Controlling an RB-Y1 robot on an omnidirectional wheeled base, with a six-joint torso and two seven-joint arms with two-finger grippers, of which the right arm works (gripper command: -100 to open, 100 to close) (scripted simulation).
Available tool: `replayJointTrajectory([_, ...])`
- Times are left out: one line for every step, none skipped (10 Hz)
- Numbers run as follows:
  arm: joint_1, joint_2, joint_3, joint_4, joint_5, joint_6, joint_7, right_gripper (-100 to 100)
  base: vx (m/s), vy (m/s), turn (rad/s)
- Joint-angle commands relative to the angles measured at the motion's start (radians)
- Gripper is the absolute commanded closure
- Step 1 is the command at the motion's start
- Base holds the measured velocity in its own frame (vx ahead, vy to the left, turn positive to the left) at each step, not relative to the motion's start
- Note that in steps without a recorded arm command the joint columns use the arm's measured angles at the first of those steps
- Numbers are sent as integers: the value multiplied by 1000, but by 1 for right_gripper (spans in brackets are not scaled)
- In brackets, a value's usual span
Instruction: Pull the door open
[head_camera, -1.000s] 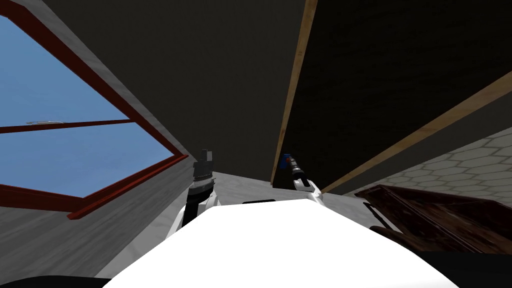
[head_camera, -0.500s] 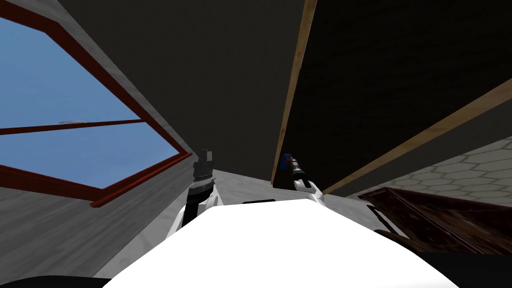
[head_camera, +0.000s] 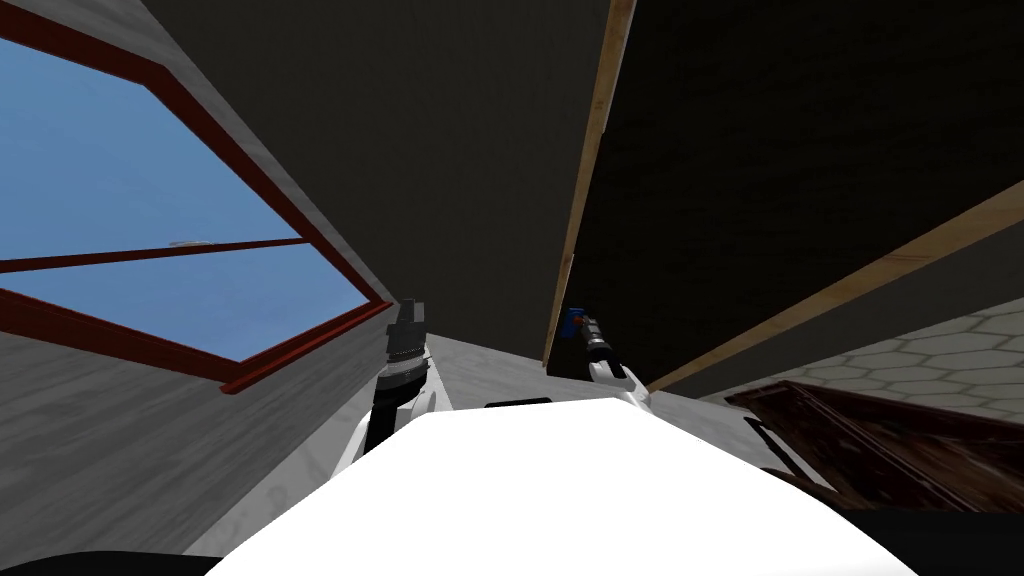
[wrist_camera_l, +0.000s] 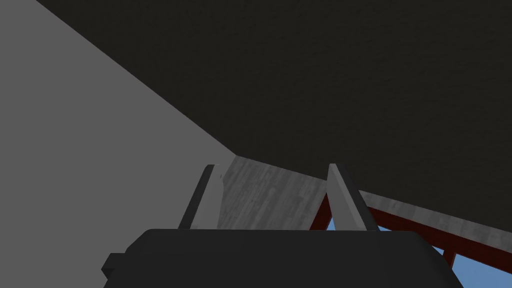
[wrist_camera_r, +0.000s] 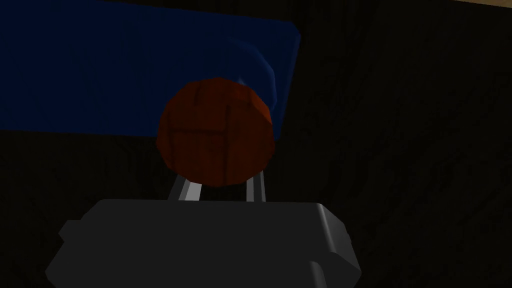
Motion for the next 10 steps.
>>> replayJointTrajectory([-2,0,18,-10,-39,-8,-50,100,-37,-15,63])
replayJointTrajectory([-2,0,18,-10,-39,-8,-53,100,-33,-17,59])
replayJointTrajectory([5,-3,25,-17,-75,-8,-94,100,-46,-30,103])
replayJointTrajectory([13,-7,31,-25,-109,-7,-119,100,-61,-40,116])
replayJointTrajectory([13,-7,31,-25,-110,-7,-136,100,-44,-22,41])
replayJointTrajectory([21,-11,38,-32,-145,-7,-170,100,-42,-16,80])
replayJointTrajectory([21,-11,38,-32,-145,-7,-177,100,-40,-14,63])
replayJointTrajectory([28,-15,44,-39,-180,-7,-218,100,-42,-24,76])
replayJointTrajectory([36,-18,50,-46,-214,-7,-243,100,-64,-33,155])
replayJointTrajectory([41,-12,40,-26,-223,0,-252,-100,-64,-49,49])
